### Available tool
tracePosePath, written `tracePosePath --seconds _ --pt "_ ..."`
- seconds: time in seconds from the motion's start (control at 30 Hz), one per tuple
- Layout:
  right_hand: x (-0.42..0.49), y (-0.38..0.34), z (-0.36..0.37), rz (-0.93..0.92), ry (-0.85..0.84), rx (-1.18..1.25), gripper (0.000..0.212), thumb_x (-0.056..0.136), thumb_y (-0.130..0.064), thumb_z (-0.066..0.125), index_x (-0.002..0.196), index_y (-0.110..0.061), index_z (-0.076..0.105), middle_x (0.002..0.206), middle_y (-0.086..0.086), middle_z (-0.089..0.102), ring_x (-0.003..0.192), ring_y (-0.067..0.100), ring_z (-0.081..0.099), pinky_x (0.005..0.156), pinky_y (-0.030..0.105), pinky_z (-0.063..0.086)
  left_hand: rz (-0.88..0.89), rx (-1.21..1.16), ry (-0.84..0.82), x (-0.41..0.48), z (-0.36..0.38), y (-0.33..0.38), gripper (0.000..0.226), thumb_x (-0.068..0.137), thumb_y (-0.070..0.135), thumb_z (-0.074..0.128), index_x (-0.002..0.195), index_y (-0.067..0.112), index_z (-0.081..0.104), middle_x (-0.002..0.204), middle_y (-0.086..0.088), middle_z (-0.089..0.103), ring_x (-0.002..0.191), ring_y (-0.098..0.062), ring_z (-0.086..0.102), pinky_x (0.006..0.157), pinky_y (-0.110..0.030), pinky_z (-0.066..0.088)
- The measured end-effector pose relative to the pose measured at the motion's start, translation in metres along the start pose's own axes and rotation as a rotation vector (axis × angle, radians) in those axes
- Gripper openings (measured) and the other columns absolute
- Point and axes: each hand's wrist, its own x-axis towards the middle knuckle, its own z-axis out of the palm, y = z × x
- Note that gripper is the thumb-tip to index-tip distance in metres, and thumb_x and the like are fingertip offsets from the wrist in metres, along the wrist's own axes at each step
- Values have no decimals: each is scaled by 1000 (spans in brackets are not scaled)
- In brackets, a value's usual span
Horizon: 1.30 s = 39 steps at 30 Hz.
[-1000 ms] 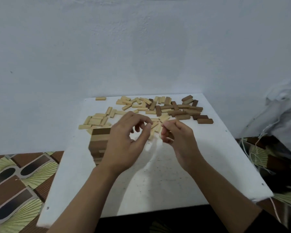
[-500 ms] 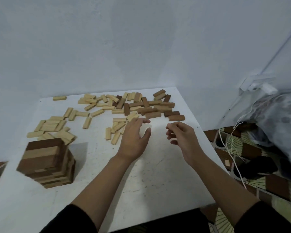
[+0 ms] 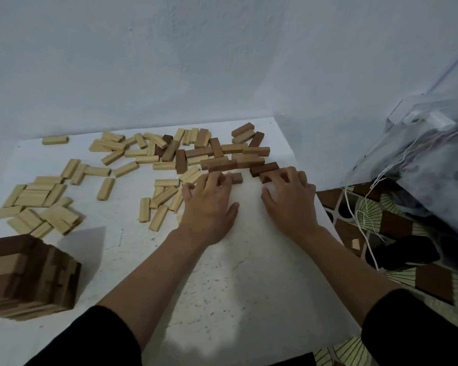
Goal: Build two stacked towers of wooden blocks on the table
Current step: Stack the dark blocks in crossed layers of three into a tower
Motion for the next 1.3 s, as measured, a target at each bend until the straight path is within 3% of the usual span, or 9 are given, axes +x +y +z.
tracePosePath --seconds 0.17,0.3,0.43,0.6,0.73,0.83,1.03,1.13,1.3 --pt "-6 -1 3 -14 16 67 23 98 -29 54 115 -17 64 127 5 55 115 25 51 95 45 38 112 -81 74 -16 -1 -11 38 98 45 49 132 30 54 133 5 45 128 -17 42 109 -58 24" --pt "-23 -5 5 -92 48 184 11 95 -17 56 103 -16 64 115 0 61 107 20 54 91 37 32 225 -199 117 -32 -10 -23 22 92 22 63 113 28 63 122 9 57 112 -9 53 106 -63 28" --pt "-38 -12 7 -244 2 348 10 92 -8 59 95 -12 68 106 0 66 98 17 61 92 43 47 289 -175 107 -43 -15 -31 12 89 20 59 97 19 68 114 6 64 108 -8 57 106 -60 28" --pt "-58 -37 13 -376 -96 406 24 94 -17 49 101 -10 71 105 3 70 96 19 65 90 41 52 265 -239 39 -55 -18 -36 22 92 28 51 110 20 61 124 7 61 113 -12 57 109 -43 15" --pt "-56 -38 10 -332 -129 552 32 98 -20 42 104 -9 71 101 4 72 90 14 66 86 29 56 270 -215 13 -69 -17 -36 42 99 47 46 136 31 54 137 8 56 134 -7 44 115 -48 9" --pt "-43 -35 1 -251 -128 664 26 94 -2 47 107 -8 69 103 3 69 91 9 65 83 12 50 289 -168 34 -74 -14 -38 45 100 49 42 137 33 60 135 7 58 139 -8 44 113 -57 10" --pt "2 -14 5 -80 29 277 38 93 -7 52 130 -10 58 135 5 56 127 21 47 105 47 42 306 -186 109 -73 -11 -33 34 101 36 47 121 26 73 125 5 62 129 -10 54 110 -60 18" --pt "11 -8 11 -32 -83 89 49 98 -12 46 147 -7 46 154 9 41 144 26 34 112 50 32 318 -194 100 -78 -12 -34 34 100 33 47 122 24 72 127 3 63 131 -10 52 106 -57 21" --pt "-4 -16 16 -56 -50 119 43 96 -8 48 139 -5 53 147 9 49 139 27 41 114 43 33 309 -228 100 -90 -14 -34 30 99 30 51 120 27 73 128 7 62 128 -7 52 96 -49 24"
